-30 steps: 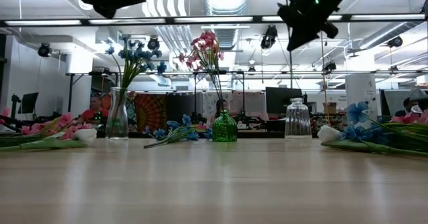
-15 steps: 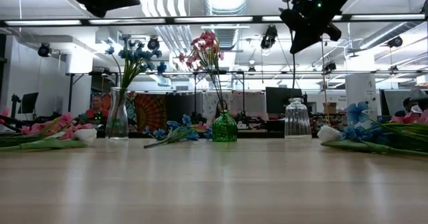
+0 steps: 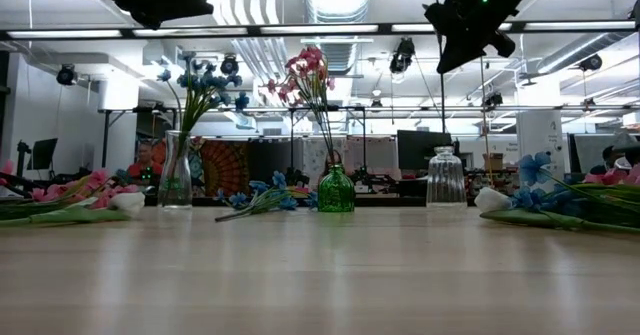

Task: Sort flowers into vase by color
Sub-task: Put the top white flower into the right transparent vase

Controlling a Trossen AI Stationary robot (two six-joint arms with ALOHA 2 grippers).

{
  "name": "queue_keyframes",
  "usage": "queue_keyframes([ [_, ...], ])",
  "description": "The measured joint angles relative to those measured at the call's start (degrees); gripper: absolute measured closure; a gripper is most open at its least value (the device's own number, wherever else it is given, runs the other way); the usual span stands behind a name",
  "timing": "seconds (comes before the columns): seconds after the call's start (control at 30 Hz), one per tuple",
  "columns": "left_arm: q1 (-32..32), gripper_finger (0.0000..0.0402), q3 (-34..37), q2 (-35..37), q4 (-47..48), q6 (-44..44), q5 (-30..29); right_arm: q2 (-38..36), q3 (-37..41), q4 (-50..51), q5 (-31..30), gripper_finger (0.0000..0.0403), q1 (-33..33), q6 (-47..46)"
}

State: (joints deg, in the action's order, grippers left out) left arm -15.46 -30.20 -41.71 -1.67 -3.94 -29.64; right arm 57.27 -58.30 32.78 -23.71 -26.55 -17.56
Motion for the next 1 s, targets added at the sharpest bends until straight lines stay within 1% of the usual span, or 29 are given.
queue_keyframes([
  [0.07,0.0,0.0232,0.02,-0.05,-0.02,0.0,-0.02,0.11,0.41,-1.04,1.3,0.039,0.0,0.15],
  [0.53,0.0,0.0232,0.02,-0.26,0.02,0.0,-0.03,0.13,1.34,-2.19,1.16,0.039,0.0,1.79],
  [0.77,0.0,0.0232,0.02,-0.51,0.02,0.07,-0.13,0.22,3.6,-2.2,-1.64,0.039,0.0,0.93],
  [0.87,-0.02,0.0232,0.02,-0.76,0.03,0.47,-2.31,0.22,5.03,-2.27,-3.68,0.039,0.0,0.18],
  [1.0,0.0,0.0232,0.02,-1.13,0.04,0.91,-4.42,0.22,6.59,-4.54,-3.75,0.0379,0.0,0.17],
])
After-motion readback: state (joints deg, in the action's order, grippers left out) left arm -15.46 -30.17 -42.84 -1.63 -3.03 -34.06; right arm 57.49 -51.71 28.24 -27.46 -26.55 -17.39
